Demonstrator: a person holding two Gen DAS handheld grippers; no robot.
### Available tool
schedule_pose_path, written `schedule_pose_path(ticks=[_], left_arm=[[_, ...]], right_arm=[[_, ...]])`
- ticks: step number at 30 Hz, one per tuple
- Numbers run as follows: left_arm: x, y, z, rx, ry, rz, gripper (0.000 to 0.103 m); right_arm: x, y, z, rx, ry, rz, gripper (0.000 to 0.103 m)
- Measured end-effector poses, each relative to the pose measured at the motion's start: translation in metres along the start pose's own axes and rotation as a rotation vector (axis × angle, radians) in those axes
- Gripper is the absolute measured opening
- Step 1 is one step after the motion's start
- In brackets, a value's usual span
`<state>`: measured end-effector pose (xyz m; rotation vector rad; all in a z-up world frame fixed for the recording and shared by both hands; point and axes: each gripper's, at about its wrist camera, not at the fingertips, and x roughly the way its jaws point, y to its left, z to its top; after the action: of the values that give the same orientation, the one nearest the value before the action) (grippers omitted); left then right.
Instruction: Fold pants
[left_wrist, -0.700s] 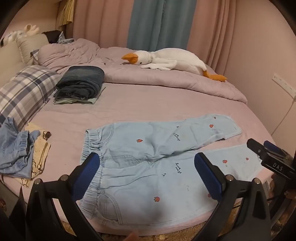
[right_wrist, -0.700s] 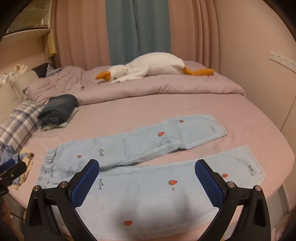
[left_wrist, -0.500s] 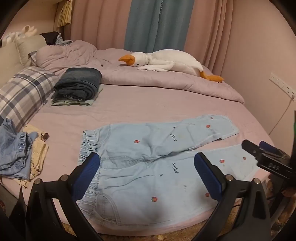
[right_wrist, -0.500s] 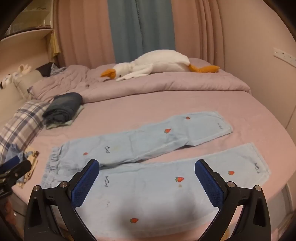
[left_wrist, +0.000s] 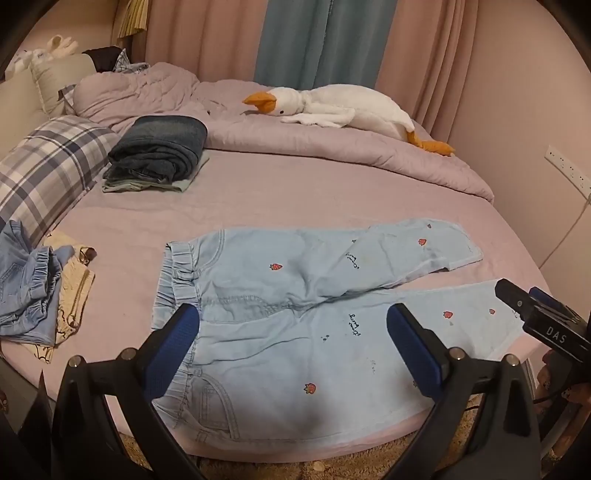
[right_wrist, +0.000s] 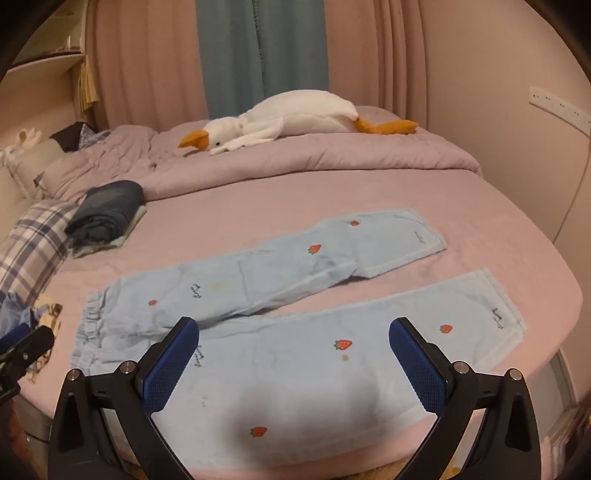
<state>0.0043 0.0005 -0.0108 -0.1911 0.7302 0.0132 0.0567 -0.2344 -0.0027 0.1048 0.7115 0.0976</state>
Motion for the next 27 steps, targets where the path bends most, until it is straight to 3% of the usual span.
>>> schedule_pose_path(ticks=[27], left_arm=[[0.007, -0.001, 0.0, -0.015, 0.027, 0.006, 0.101]], right_arm=[[0.0, -0.012, -0.001, 0.044, 0.017, -0.018, 0.103]])
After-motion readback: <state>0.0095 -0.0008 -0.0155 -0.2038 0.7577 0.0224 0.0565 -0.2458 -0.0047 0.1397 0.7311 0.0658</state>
